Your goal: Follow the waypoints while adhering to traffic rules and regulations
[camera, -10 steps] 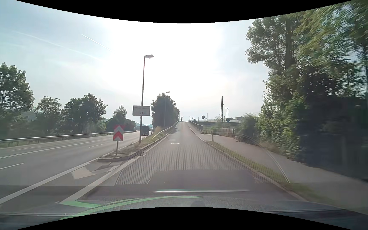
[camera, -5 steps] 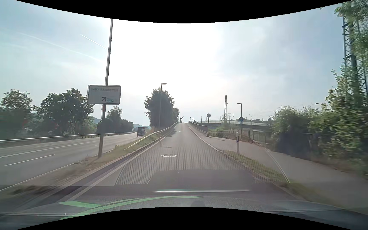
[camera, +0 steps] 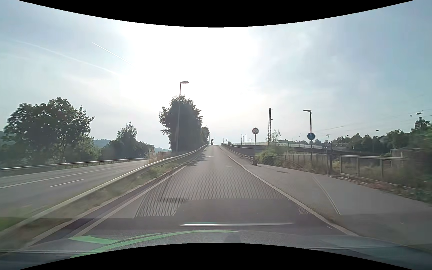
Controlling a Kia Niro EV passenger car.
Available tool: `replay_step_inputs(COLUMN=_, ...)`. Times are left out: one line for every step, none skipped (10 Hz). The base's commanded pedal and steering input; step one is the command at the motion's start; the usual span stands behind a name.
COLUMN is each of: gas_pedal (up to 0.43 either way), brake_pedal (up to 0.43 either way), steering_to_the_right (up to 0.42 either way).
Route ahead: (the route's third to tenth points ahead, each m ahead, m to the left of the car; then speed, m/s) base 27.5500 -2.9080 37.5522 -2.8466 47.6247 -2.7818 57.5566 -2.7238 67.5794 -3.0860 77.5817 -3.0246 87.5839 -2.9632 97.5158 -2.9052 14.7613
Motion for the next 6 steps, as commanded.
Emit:
replay_step_inputs(gas_pedal=0.000, brake_pedal=0.201, steering_to_the_right=0.004)
replay_step_inputs(gas_pedal=0.000, brake_pedal=0.201, steering_to_the_right=0.002)
replay_step_inputs(gas_pedal=0.000, brake_pedal=0.195, steering_to_the_right=0.002)
replay_step_inputs(gas_pedal=0.000, brake_pedal=0.189, steering_to_the_right=0.002)
replay_step_inputs(gas_pedal=0.000, brake_pedal=0.189, steering_to_the_right=0.002)
replay_step_inputs(gas_pedal=0.000, brake_pedal=0.189, steering_to_the_right=0.002)
